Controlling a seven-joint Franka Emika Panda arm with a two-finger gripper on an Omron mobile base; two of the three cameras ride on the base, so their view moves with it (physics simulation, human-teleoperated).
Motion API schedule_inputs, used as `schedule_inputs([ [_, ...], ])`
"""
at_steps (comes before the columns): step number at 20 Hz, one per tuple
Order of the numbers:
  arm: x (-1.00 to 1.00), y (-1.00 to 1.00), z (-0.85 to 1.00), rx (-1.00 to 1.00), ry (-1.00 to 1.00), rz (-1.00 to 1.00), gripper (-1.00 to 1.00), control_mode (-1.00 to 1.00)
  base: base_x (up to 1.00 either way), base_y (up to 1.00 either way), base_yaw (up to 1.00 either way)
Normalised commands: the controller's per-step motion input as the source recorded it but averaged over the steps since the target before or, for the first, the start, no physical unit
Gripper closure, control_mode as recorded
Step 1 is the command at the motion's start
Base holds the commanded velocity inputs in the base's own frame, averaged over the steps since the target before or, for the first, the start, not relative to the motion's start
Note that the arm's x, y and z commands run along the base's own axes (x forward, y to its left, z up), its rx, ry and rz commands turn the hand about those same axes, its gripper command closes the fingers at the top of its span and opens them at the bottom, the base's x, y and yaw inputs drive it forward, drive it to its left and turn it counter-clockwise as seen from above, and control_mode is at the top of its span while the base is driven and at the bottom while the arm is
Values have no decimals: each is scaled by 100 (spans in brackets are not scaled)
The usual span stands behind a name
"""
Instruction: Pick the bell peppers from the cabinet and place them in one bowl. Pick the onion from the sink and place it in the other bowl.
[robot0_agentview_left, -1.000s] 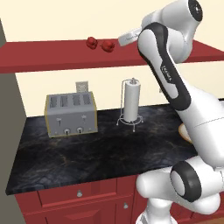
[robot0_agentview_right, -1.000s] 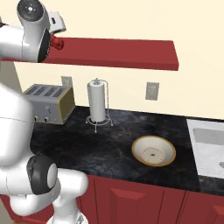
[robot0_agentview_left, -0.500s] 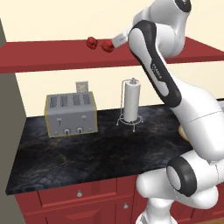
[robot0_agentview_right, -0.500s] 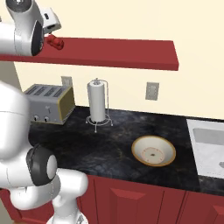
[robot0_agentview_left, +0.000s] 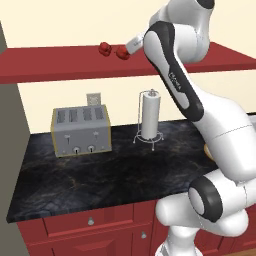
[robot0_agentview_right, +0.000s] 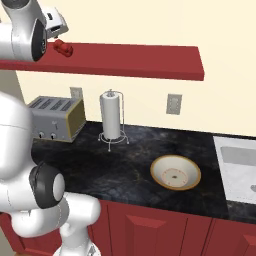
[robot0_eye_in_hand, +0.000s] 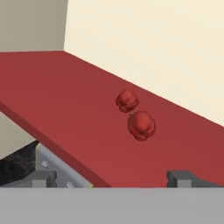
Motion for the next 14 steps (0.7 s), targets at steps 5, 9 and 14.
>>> schedule_inputs([
  [5, 15, -8, -15, 0, 0, -1, -100, -100, 0, 0, 0],
  [9, 30, -6, -13, 0, 0, -2, -100, -100, 0, 0, 0],
  [14, 40, 0, -11, 0, 0, 0, -100, -100, 0, 0, 0],
])
